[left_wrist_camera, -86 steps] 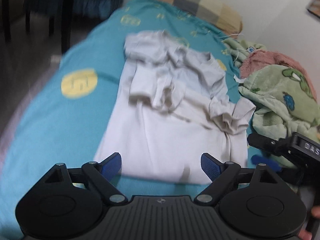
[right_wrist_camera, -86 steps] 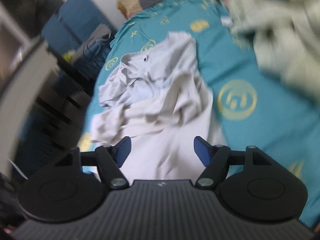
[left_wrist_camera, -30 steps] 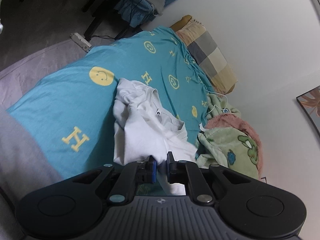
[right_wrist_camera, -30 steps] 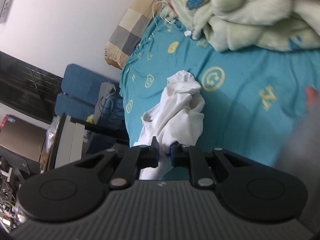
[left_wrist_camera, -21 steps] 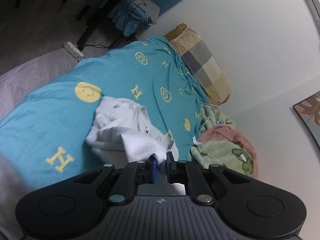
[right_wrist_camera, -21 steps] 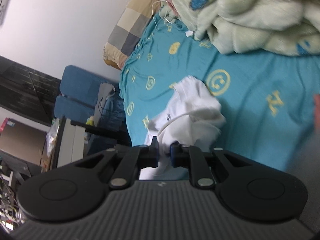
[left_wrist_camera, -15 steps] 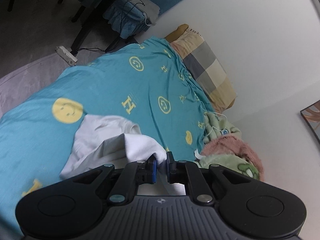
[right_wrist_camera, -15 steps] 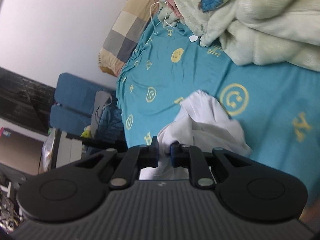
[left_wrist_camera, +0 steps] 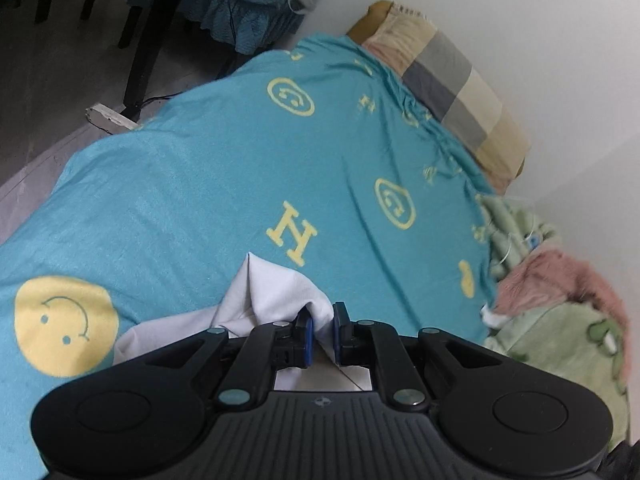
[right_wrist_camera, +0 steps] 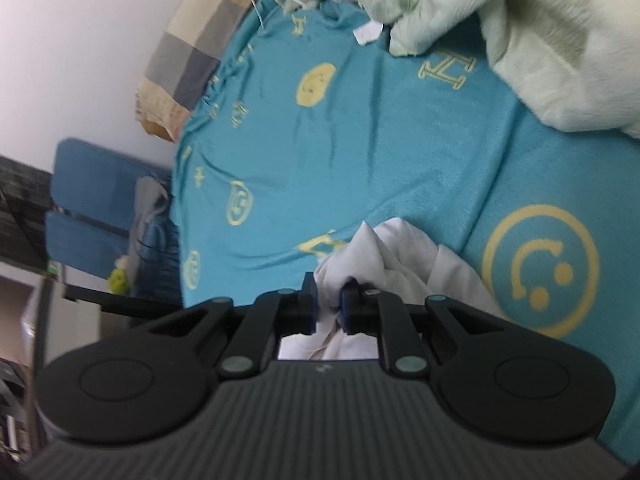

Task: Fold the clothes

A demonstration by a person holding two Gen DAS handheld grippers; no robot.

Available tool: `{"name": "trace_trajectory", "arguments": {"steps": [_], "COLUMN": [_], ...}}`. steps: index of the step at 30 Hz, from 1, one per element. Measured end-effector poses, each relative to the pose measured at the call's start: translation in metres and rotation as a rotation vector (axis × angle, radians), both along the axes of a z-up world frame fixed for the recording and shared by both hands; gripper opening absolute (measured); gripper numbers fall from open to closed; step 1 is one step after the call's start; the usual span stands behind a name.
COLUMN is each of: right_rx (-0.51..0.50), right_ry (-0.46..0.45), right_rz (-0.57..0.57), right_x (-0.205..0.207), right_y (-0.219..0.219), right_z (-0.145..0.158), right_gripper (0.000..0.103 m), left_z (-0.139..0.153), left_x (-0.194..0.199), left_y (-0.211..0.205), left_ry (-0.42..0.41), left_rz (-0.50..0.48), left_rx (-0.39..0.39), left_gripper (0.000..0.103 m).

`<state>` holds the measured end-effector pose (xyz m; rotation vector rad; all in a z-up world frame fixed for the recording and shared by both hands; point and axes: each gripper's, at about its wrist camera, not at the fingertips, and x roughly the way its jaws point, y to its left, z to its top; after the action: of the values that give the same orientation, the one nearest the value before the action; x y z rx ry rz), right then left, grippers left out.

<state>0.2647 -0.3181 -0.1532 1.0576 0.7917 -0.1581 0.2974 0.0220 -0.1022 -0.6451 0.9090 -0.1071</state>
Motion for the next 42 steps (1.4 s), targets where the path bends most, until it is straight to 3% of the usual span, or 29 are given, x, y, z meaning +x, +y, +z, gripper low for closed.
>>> {"name": "trace_trajectory", "arguments": {"steps": [6,8,9,10,11,12,16,19,23,30,39,42], "right_rx": [-0.045,-0.115,-0.145,-0.168,-0.189,-0.214,-0.475,-0.608,-0.612,-0.617,-0.658,-0.656], "right_ry": [-0.022,-0.054,-0.077,-0.104,-0.129,-0.151,-0.214,-0.180,-0.111,-0.134,-0.172,-0.170], "right_rz": [0.055,0.126,0.160,0.192,0.224,0.255,0.394,0.464,0.494,0.493,0.494,0.483], "right_x": [-0.003,-0.002,-0.003,-0.004,-0.005,-0.006,-0.005,0.005,0.019,0.005,-0.061,-0.080], "right_y": [0.004,0.011,0.014,0.017,0.021,0.026,0.055,0.071,0.074,0.077,0.082,0.083], "right_z": [-0.002,0.009,0.014,0.019,0.025,0.029,0.048,0.040,0.016,0.029,0.067,0.069], "right_gripper": [0.020,0.029,0.039,0.051,0.057,0.064,0.064,0.063,0.062,0.062,0.062,0.062], "left_z": [-0.008,0.000,0.004,0.009,0.014,0.018,0.025,0.012,-0.009,0.001,0.037,0.037], "left_x": [-0.002,-0.010,-0.013,-0.020,-0.025,-0.030,-0.041,-0.035,-0.032,-0.050,-0.128,-0.146], "left_y": [-0.003,-0.008,-0.011,-0.014,-0.018,-0.021,-0.038,-0.046,-0.050,-0.057,-0.058,-0.060], "left_ry": [-0.017,-0.056,-0.077,-0.108,-0.136,-0.163,-0.246,-0.201,-0.119,-0.154,-0.206,-0.202], "left_rz": [-0.043,-0.088,-0.113,-0.130,-0.143,-0.158,-0.231,-0.273,-0.293,-0.311,-0.313,-0.326], "left_rx": [0.057,0.113,0.142,0.176,0.212,0.249,0.417,0.471,0.506,0.552,0.584,0.610], "left_gripper": [0.015,0.035,0.040,0.054,0.067,0.072,0.082,0.081,0.078,0.078,0.079,0.079]}}
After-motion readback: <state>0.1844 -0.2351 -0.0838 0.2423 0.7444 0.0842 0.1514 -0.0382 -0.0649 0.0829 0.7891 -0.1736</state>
